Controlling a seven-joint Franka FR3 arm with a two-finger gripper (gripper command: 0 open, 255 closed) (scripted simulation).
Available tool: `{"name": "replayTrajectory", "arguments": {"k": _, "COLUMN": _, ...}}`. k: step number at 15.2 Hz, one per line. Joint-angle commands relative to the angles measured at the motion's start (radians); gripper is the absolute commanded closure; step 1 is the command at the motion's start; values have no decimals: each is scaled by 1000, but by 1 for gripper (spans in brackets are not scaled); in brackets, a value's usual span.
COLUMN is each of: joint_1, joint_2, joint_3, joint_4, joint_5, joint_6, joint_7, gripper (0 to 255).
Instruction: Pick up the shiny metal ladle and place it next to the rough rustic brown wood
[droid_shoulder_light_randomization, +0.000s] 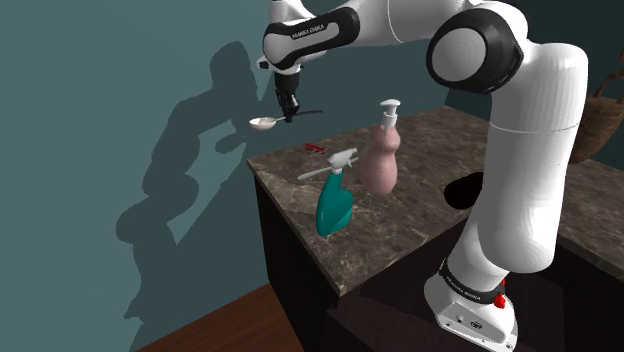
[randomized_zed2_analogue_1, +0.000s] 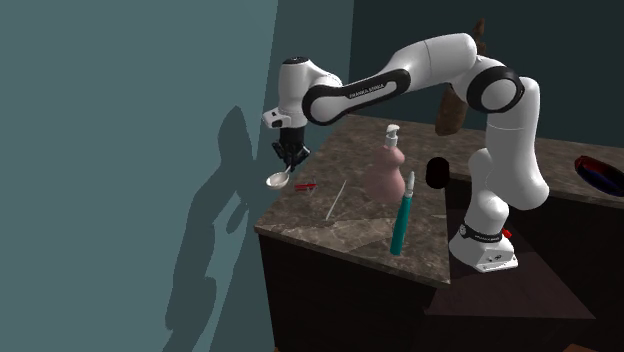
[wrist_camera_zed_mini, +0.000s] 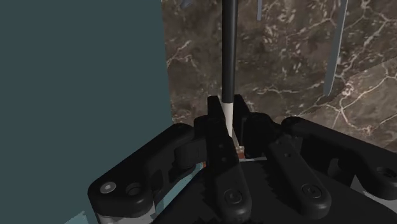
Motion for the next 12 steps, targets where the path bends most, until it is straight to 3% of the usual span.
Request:
{"name": "replayTrajectory", "arguments": {"k": 1, "joint_1": -1, "joint_2": -2, "joint_3": -1, "joint_4": 26, "joint_5": 0, "joint_6": -29, "joint_7": -2, "gripper": 255}}
{"name": "replayTrajectory", "arguments": {"k": 2, "joint_1": -1, "joint_2": -3, "joint_3": -1, "joint_4": 35, "joint_5": 0, "joint_6": -39, "joint_7": -3, "gripper": 255}}
{"name": "replayTrajectory", "arguments": {"k": 12, "joint_1": -66, "joint_2": -293, "joint_3": -67, "joint_4": -339, "joint_5": -57, "joint_6": 63, "joint_7": -121, "gripper": 255}}
